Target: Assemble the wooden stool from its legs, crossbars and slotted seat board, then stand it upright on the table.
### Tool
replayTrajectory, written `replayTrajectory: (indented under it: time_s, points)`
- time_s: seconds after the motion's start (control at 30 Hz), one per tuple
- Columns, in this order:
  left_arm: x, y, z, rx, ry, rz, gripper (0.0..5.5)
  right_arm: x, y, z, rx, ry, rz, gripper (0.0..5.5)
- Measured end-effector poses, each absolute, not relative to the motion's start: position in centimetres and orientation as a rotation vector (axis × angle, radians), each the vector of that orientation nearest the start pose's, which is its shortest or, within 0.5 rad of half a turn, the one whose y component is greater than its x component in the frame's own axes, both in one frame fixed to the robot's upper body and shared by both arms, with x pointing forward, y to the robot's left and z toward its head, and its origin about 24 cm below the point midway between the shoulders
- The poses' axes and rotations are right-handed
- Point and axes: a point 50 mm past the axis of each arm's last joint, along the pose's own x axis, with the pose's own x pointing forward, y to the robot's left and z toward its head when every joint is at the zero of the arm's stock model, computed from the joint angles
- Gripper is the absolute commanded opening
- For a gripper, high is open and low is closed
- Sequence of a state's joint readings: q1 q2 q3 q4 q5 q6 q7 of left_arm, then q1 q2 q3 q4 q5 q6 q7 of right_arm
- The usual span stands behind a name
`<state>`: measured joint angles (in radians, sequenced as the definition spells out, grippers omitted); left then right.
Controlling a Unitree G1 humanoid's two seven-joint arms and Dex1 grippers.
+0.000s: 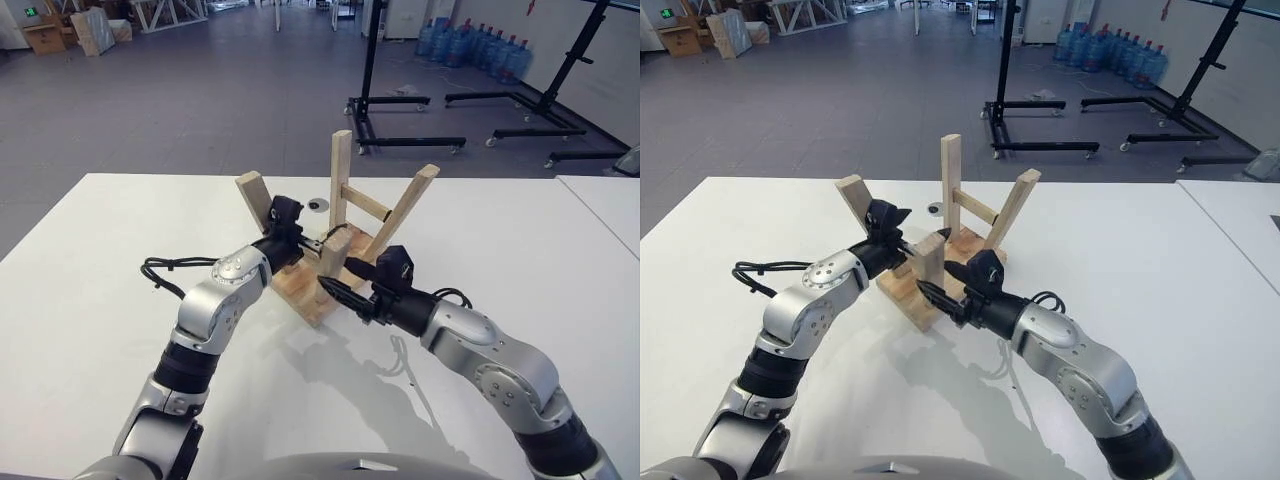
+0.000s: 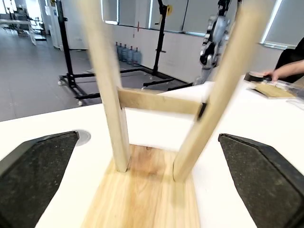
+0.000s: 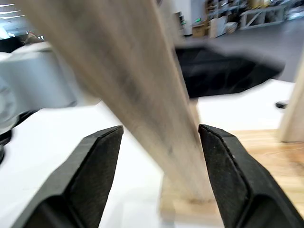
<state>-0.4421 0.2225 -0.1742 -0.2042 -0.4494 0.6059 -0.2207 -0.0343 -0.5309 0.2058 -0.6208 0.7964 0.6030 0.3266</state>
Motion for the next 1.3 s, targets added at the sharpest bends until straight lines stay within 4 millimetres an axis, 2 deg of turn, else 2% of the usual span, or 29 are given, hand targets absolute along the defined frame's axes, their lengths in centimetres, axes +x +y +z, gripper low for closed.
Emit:
replayTrajectory:
  time_s: [0.1, 0.17, 0.23, 0.3, 0.33, 0.37, 0.4, 0.43, 0.5, 0.6, 0.67, 0.73, 0.83, 0.9, 0.97, 1.0, 1.03, 1.1, 1.2, 1.3]
  points:
    - [29.6, 7.9, 19.3, -0.089, -0.115, -0.713, 5.4, 19.9, -11.9, 12.4, 0.169, 0.19, 0.976, 2.92]
    - [29.1, 7.5, 21.2, -0.097, -0.176, -0.75, 5.4, 19.7, -12.5, 12.6, 0.179, 0.2, 0.989, 2.92]
    - [29.0, 7.9, 22.9, -0.13, -0.219, -0.756, 5.4, 19.5, -13.0, 13.6, 0.217, 0.168, 0.999, 2.92]
    - [29.0, 9.6, 27.1, -0.164, -0.367, -0.703, 5.4, 20.5, -14.1, 13.4, 0.202, 0.159, 0.9, 2.92]
    - [29.0, 11.1, 29.9, -0.185, -0.473, -0.642, 5.4, 21.3, -14.7, 13.2, 0.203, 0.154, 0.817, 2.92]
    - [29.1, 12.1, 31.0, -0.193, -0.522, -0.595, 5.4, 21.6, -14.9, 13.1, 0.211, 0.149, 0.783, 2.92]
    - [29.6, 14.3, 32.4, -0.191, -0.586, -0.475, 5.4, 22.1, -15.0, 13.2, 0.221, 0.13, 0.739, 2.92]
    - [30.2, 16.0, 32.7, -0.171, -0.606, -0.363, 5.4, 22.7, -15.0, 13.1, 0.201, 0.121, 0.699, 2.92]
    - [31.7, 19.4, 31.0, -0.117, -0.557, -0.129, 5.4, 24.2, -14.8, 12.3, 0.123, 0.136, 0.612, 2.92]
    - [32.9, 21.1, 25.9, -0.025, -0.416, 0.006, 5.4, 25.6, -11.7, 11.5, 0.073, 0.137, 0.654, 2.92]
    - [33.2, 22.1, 23.7, 0.005, -0.354, 0.072, 5.4, 24.9, -10.2, 11.4, 0.043, 0.139, 0.772, 2.92]
    - [33.2, 24.5, 22.2, -0.004, -0.309, 0.187, 5.4, 22.6, -8.8, 11.3, 0.024, 0.168, 0.984, 2.92]
    - [32.8, 26.0, 20.8, 0.017, -0.285, 0.264, 5.4, 20.4, -8.5, 11.0, 0.107, 0.234, 1.149, 2.92]
    - [32.4, 26.3, 19.3, 0.039, -0.246, 0.256, 5.4, 20.2, -9.7, 11.0, 0.12, 0.267, 1.15, 2.92]
    - [31.6, 27.1, 17.6, 0.051, -0.186, 0.202, 5.4, 19.8, -12.4, 10.3, 0.128, 0.338, 1.093, 2.92]
    - [30.9, 28.3, 16.5, 0.075, -0.135, 0.198, 5.4, 19.3, -14.1, 9.7, 0.133, 0.385, 1.058, 2.92]
    - [30.6, 29.1, 15.9, 0.091, -0.099, 0.194, 5.4, 19.0, -14.9, 9.5, 0.14, 0.407, 1.044, 2.92]
    - [29.3, 30.5, 13.9, 0.13, 0.042, 0.089, 5.4, 19.5, -17.4, 9.3, 0.186, 0.414, 0.97, 2.92]
    - [26.7, 29.6, 10.3, 0.234, 0.283, -0.243, 5.4, 21.5, -20.2, 9.7, 0.173, 0.372, 0.883, 2.92]
    - [24.5, 27.6, 8.6, 0.292, 0.44, -0.563, 5.4, 23.3, -20.9, 10.0, 0.04, 0.341, 0.896, 2.92]
